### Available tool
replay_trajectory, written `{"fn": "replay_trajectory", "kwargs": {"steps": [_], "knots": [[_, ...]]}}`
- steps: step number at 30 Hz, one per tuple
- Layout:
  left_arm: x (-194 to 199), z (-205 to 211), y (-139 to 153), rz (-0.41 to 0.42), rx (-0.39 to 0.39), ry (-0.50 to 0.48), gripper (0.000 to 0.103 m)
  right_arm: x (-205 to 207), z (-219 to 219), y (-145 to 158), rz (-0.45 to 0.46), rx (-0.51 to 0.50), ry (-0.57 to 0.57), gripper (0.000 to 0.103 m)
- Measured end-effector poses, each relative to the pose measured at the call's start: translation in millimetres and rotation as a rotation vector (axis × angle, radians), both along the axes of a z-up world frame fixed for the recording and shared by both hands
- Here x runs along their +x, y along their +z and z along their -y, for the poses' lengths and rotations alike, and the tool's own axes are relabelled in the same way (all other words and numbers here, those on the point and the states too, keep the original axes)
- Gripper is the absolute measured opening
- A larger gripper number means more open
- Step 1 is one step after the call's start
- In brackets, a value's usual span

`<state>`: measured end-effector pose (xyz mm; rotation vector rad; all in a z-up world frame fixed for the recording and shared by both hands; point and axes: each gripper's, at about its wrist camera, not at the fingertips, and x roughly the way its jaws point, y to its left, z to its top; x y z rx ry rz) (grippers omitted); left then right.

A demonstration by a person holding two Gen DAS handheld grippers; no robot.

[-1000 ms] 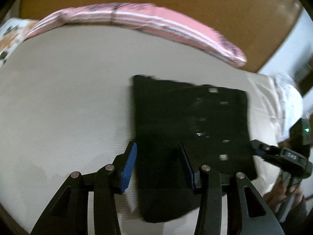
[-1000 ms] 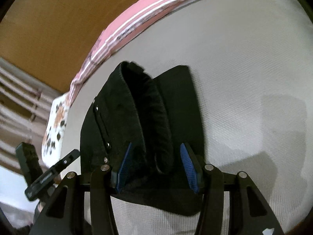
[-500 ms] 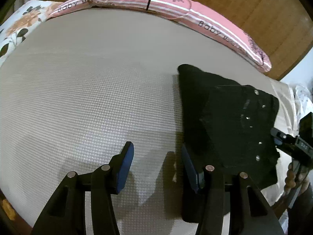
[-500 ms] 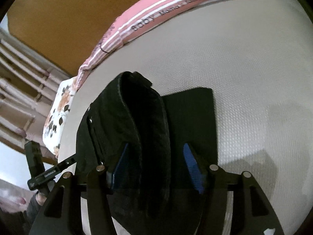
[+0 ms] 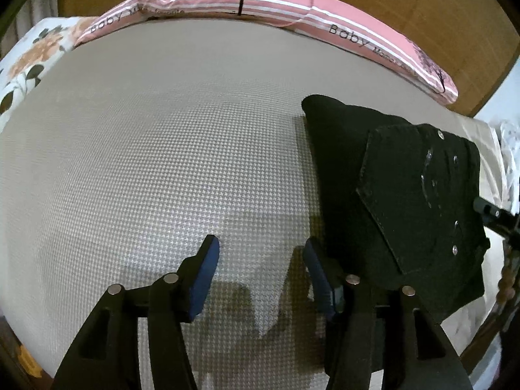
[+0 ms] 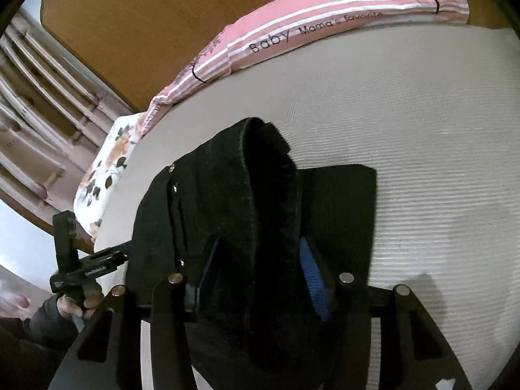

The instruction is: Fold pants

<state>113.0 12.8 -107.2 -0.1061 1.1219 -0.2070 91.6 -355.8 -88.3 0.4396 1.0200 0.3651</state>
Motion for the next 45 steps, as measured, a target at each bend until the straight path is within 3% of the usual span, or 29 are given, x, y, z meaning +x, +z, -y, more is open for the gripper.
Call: {"fn": "replay_trajectory", "kwargs": {"steps": [5,10,15,17,21,28,38,45], "knots": [[0,7,-1,0.014,0.02,-0.01,0.062,-4,19,-3,-0.015,0.035,-0.028,0.052],[0,7,-2,0.024,0.019,-0.011,0.064,5,15,-13,-0.032,0.084,0.028,0.055],[1,9,-2,0.026,0.024,-0.013,0.064,23,-1,-23,-0.034,0.144,0.1,0.055],[0,9,-2,0.026,0.024,-0.012,0.064,28,-5,-23,-0.033,0.14,0.103,0.05],[1,9,-1,0.021,0.02,-0.001,0.064,29,-4,-25,-0.056,0.153,0.06,0.042],[3,11,0,0.009,0.024,0.014,0.064,26,-2,-28,-0.114,0.171,-0.021,0.043],[3,18,-1,0.004,0.096,-0.006,0.064,25,-12,-23,-0.129,0.098,-0.051,0.042],[1,20,2,0.012,0.109,-0.017,0.064,14,-22,-5,-0.085,0.058,-0.082,0.018]]}}
